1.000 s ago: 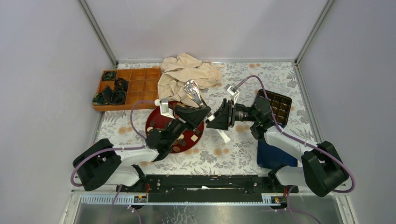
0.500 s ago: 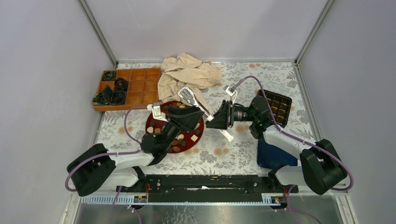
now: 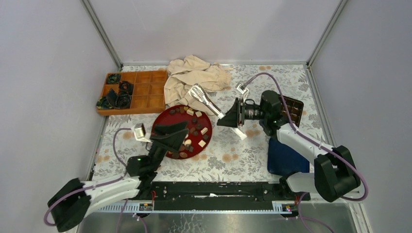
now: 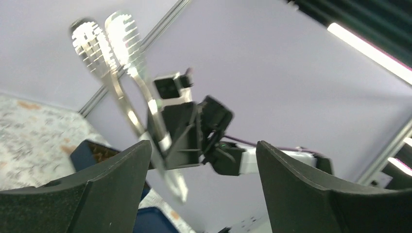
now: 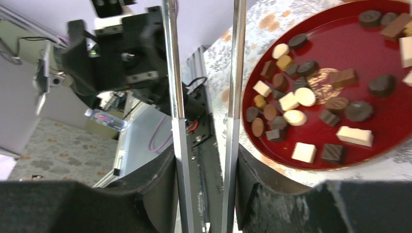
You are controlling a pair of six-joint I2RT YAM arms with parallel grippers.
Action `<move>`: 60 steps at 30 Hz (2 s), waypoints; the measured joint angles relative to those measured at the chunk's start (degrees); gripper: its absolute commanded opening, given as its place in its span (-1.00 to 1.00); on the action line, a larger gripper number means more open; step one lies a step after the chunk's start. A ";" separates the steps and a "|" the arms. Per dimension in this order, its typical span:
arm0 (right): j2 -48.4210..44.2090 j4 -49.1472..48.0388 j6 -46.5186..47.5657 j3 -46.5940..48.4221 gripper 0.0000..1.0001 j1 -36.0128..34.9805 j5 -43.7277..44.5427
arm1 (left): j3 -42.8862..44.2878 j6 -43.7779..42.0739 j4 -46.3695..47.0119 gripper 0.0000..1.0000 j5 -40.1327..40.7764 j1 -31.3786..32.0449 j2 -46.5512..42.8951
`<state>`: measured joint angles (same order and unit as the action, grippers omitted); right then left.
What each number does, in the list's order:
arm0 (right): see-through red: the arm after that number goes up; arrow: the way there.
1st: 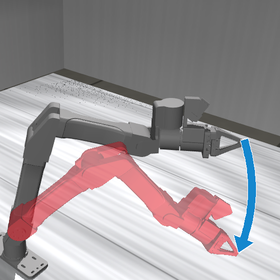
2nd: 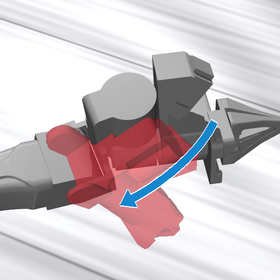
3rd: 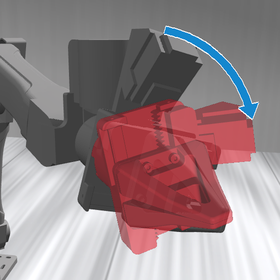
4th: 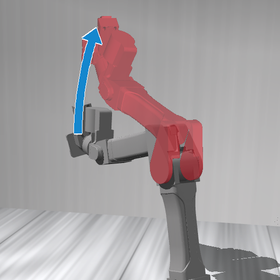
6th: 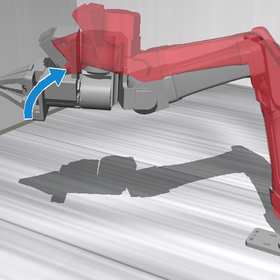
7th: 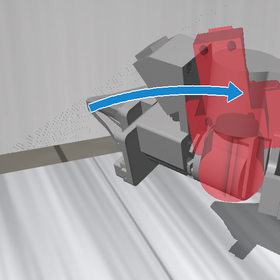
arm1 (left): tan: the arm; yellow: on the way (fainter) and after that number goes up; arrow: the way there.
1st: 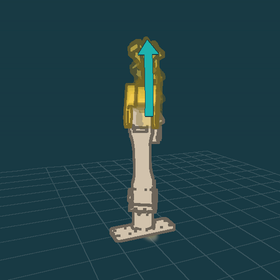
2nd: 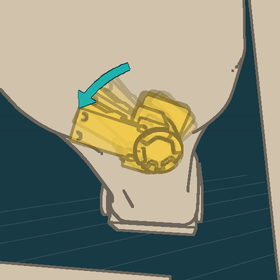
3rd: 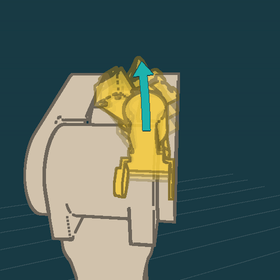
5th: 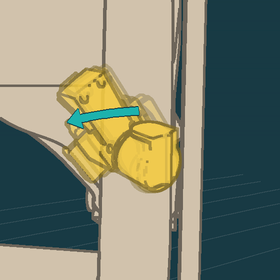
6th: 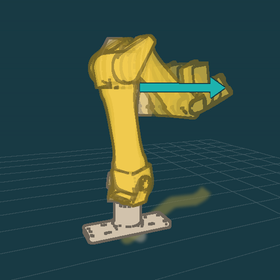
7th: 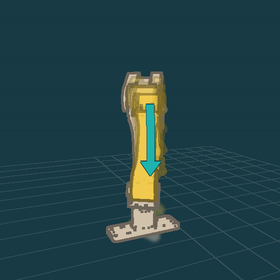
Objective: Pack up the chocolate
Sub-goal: Adjust the clamp.
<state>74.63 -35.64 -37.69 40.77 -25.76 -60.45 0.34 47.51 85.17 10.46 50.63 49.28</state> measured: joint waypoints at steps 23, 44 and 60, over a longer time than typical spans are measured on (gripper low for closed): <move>-0.02 10.25 8.13 4.57 -0.60 2.21 -1.20 | 7.28 -2.08 -37.27 0.97 -4.33 -1.75 -2.38; -0.02 -2.32 -4.46 2.62 -0.60 1.95 -6.71 | 18.40 5.44 3.13 0.90 -14.99 -5.79 26.43; -0.02 -3.54 -5.64 2.56 -0.60 1.16 -6.78 | 24.30 8.09 3.56 0.32 -12.52 -5.79 32.57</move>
<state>74.61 -39.18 -43.33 43.33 -24.60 -67.22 24.64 55.59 88.73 -2.07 44.84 81.84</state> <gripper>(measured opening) 0.382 0.743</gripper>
